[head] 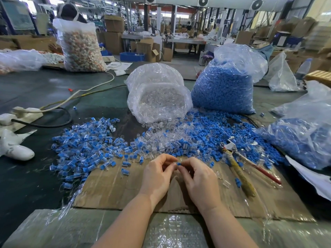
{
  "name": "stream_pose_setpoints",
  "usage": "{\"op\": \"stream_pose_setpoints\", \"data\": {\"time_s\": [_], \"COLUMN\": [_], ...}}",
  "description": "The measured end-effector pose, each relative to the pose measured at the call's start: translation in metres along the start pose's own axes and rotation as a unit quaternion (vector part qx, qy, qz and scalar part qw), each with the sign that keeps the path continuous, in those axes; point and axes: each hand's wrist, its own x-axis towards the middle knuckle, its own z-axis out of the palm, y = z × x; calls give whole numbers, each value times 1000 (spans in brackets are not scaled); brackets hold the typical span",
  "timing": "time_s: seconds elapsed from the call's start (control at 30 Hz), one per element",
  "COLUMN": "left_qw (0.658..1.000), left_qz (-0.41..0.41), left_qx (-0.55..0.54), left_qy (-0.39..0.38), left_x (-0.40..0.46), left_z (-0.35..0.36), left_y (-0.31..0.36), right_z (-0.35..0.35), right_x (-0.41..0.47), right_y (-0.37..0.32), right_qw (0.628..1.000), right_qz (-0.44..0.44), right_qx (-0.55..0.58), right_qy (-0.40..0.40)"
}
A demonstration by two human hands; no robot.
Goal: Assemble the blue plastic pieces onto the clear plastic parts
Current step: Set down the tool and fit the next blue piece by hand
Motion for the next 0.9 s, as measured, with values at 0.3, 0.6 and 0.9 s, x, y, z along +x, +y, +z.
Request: {"op": "stream_pose_setpoints", "data": {"time_s": [0.3,0.6,0.9], "left_qw": [1000,1000,1000], "left_qz": [0,-5,-10], "left_qx": [15,15,21], "left_qy": [6,6,9], "left_x": [0,0,0], "left_z": [-1,0,0], "left_y": [-1,1,0], "right_z": [-5,-4,-25], "right_x": [1,0,10], "right_y": [-2,-1,13], "right_qw": [998,998,995], "right_qz": [-43,-49,37], "right_qx": [53,48,-54], "right_qy": [-1,3,74]}}
